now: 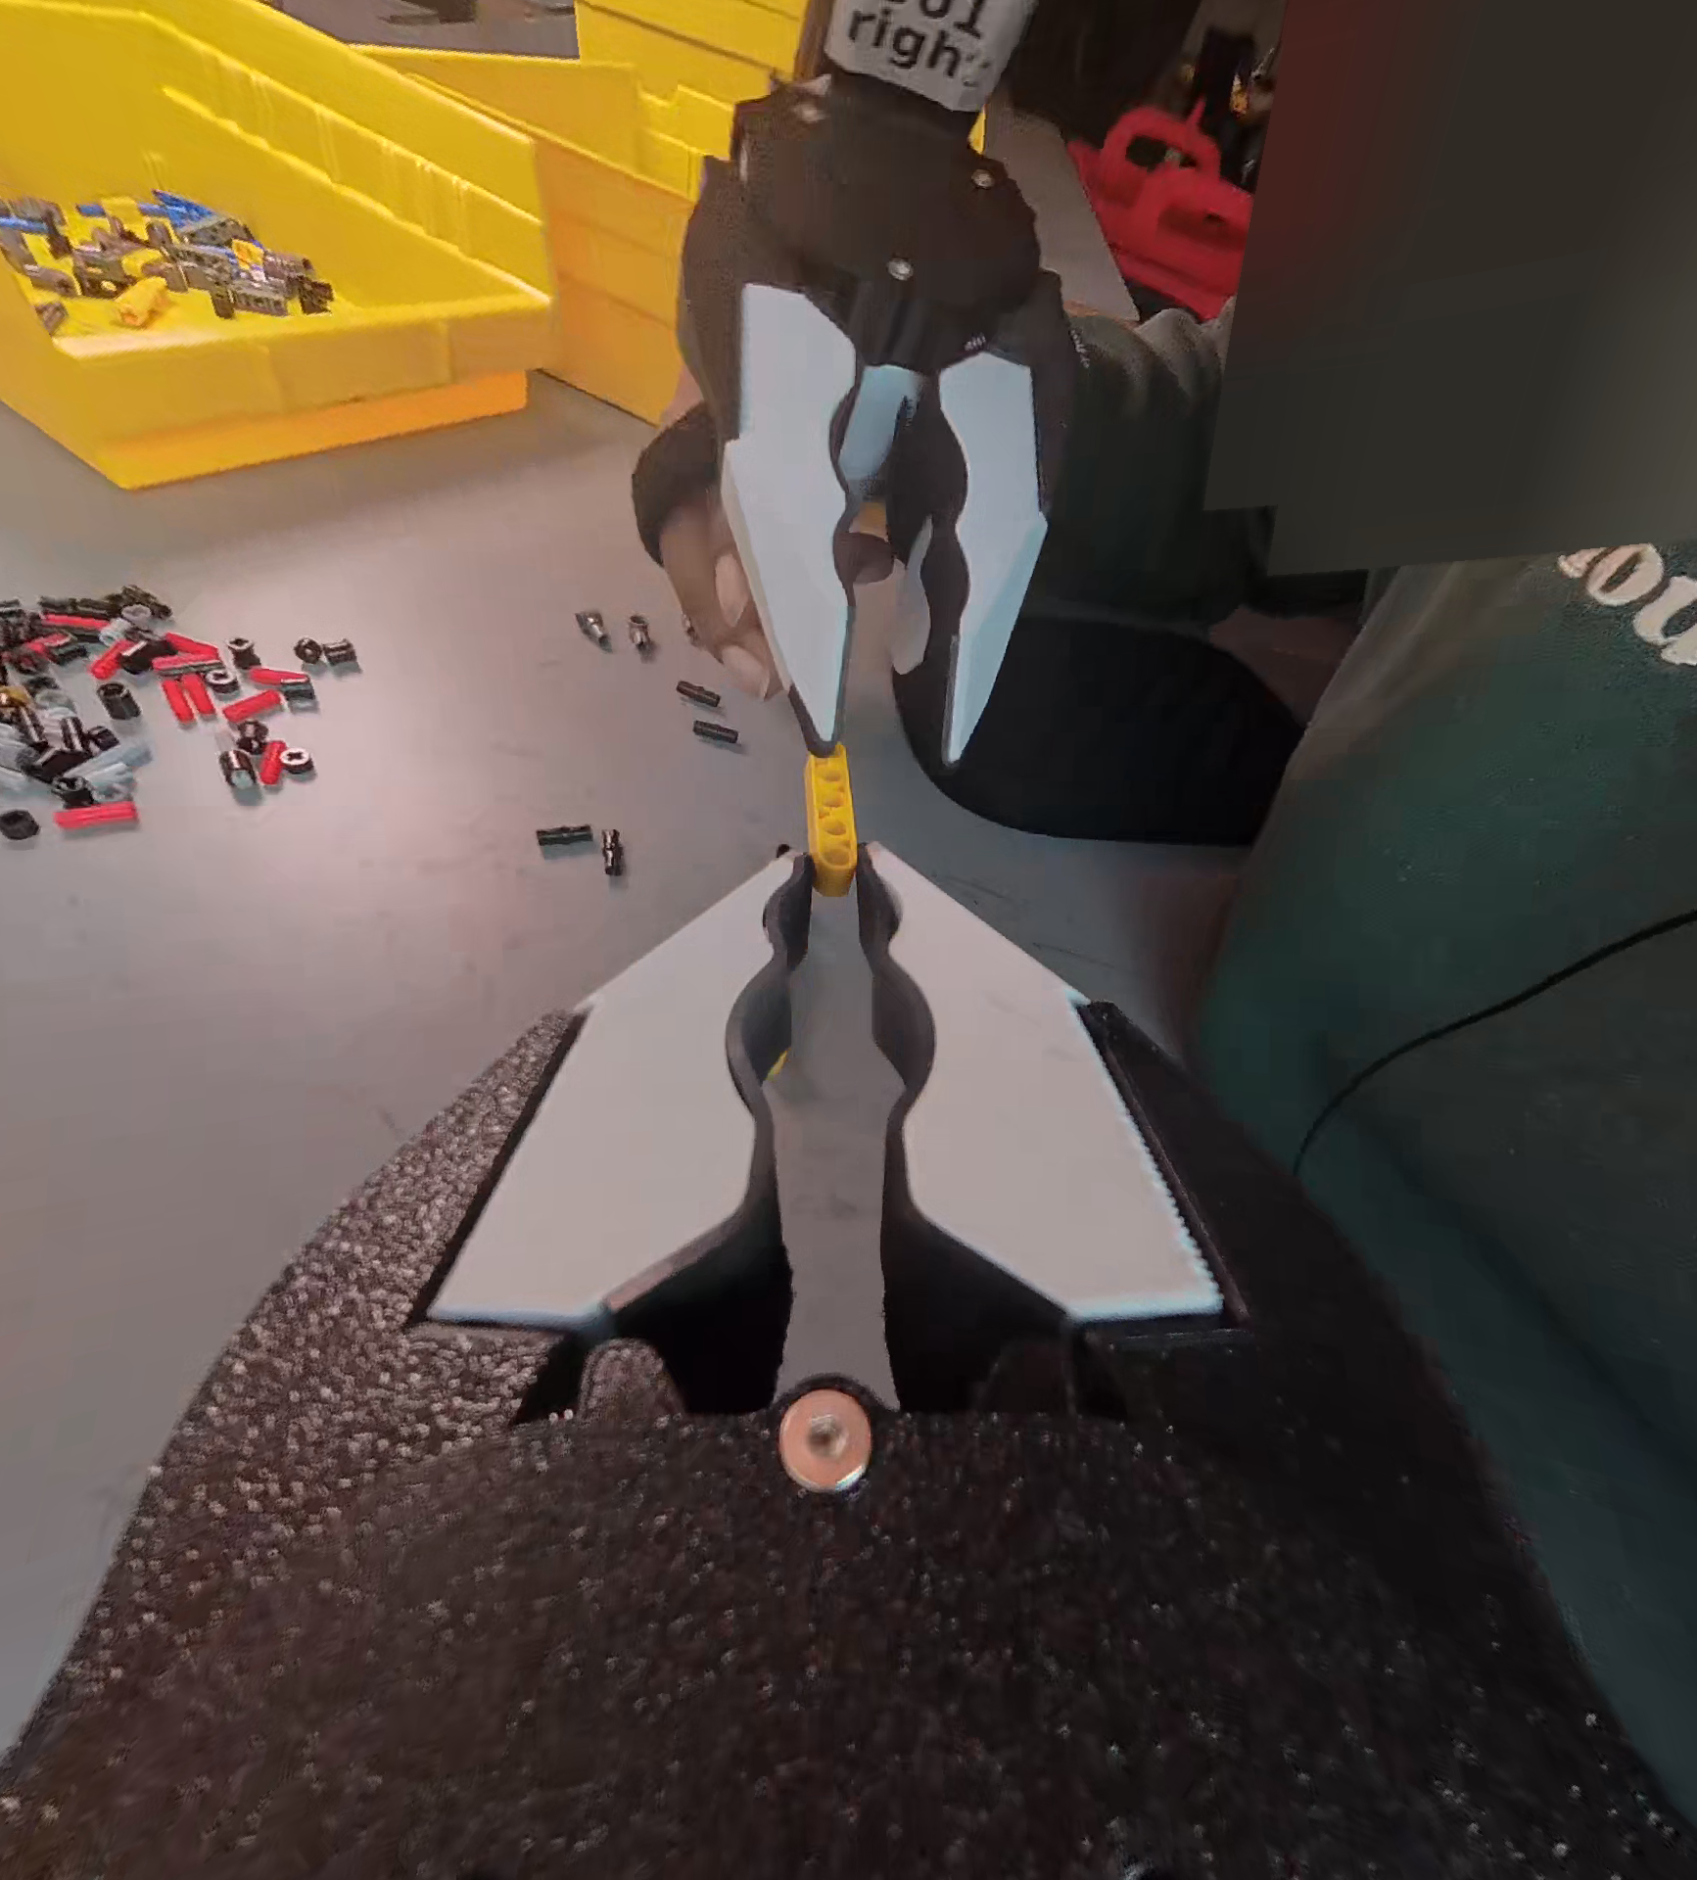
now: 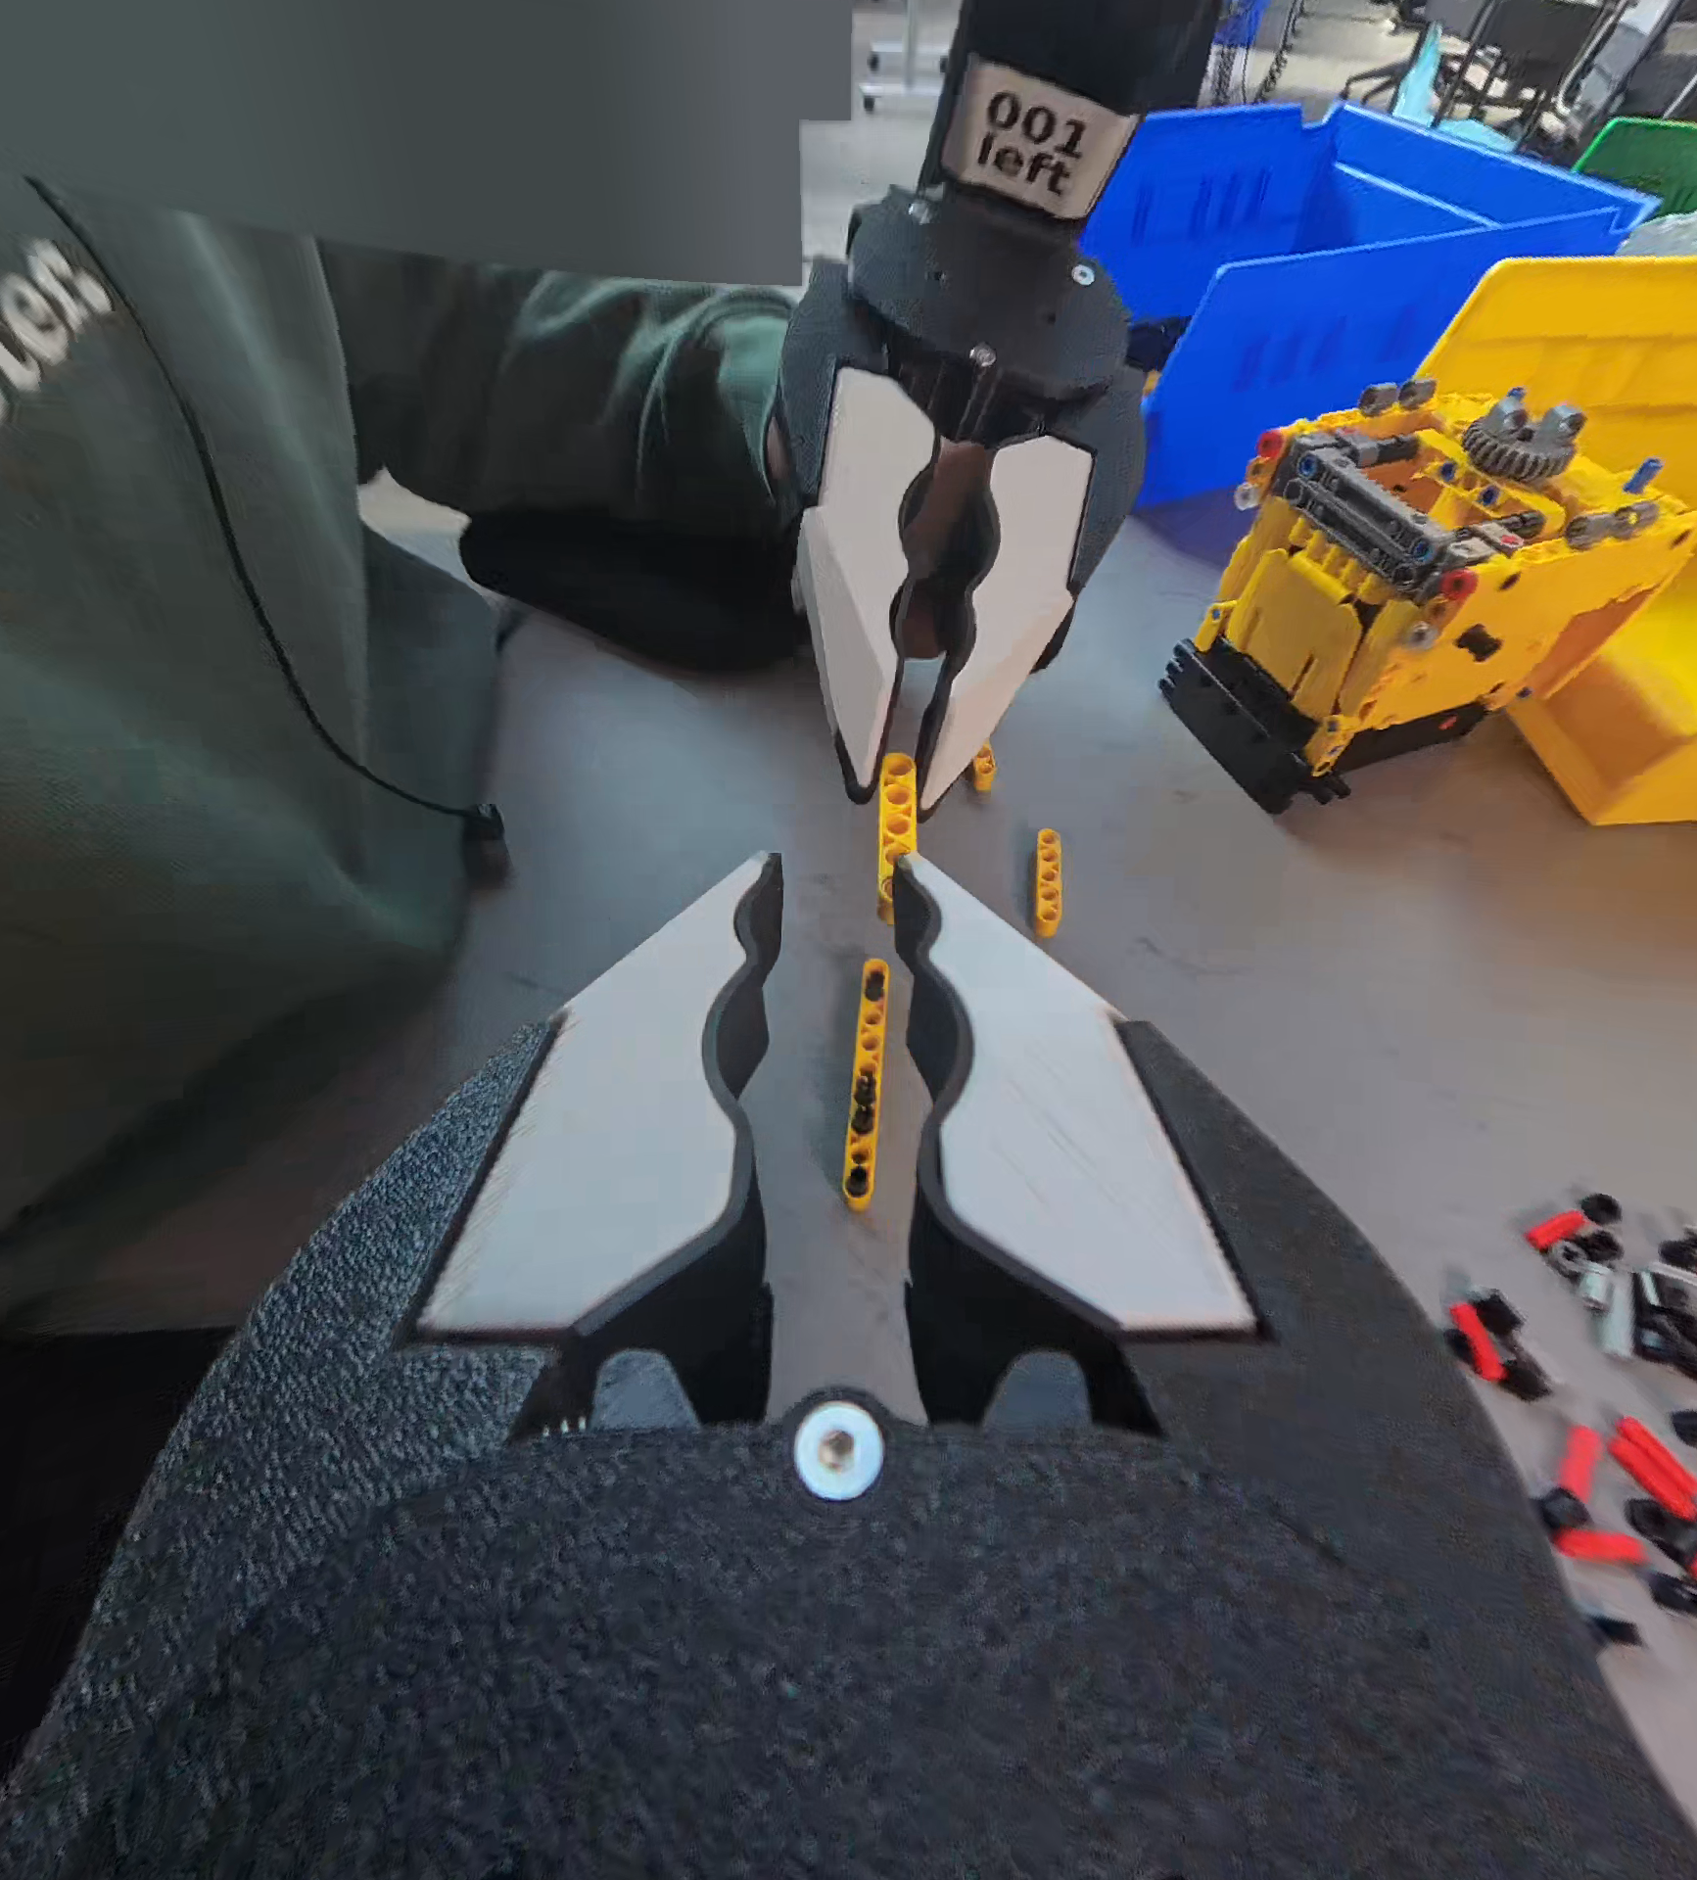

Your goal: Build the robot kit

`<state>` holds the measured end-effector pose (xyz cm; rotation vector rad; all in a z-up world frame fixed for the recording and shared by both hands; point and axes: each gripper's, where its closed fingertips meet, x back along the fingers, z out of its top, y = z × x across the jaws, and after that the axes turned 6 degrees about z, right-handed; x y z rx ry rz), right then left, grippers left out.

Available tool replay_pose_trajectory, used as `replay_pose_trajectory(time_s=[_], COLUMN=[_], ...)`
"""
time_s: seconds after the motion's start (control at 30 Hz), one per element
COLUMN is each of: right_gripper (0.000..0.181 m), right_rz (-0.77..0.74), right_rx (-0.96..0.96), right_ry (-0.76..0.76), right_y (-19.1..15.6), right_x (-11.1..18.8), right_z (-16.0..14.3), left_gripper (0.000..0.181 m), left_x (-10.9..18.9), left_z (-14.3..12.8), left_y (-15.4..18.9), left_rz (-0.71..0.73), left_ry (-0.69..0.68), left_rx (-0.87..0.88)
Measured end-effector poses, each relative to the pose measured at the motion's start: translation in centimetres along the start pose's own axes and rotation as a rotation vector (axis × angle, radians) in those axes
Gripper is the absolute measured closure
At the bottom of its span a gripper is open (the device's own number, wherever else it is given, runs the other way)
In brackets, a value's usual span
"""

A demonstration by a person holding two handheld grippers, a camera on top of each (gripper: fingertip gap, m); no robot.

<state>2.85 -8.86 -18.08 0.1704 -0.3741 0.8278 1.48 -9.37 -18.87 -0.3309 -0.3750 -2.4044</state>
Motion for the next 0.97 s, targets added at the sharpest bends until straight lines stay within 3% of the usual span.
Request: replay_pose_trajectory(time_s=[0.17,0.5,0.97], right_gripper=[0.165,0.173,0.174], right_rz=[-0.092,-0.057,-0.078], right_rx=[0.081,0.036,-0.002], right_ry=[-0.072,-0.103,-0.261], right_y=[0.6,0.5,0.8], right_x=[-0.3,-0.5,-2.0], right_z=[-1.0,-1.8,-5.7], left_gripper=[0.173,0.173,0.174], left_x=[-0.7,-1.0,-2.1], left_z=[-0.8,-1.2,-4.5], left_y=[0.3,0.4,-0.8], left_rz=[-0.027,-0.026,0.117], left_ry=[-0.033,-0.047,-0.229], left_rx=[0.001,-0.025,-0.181])
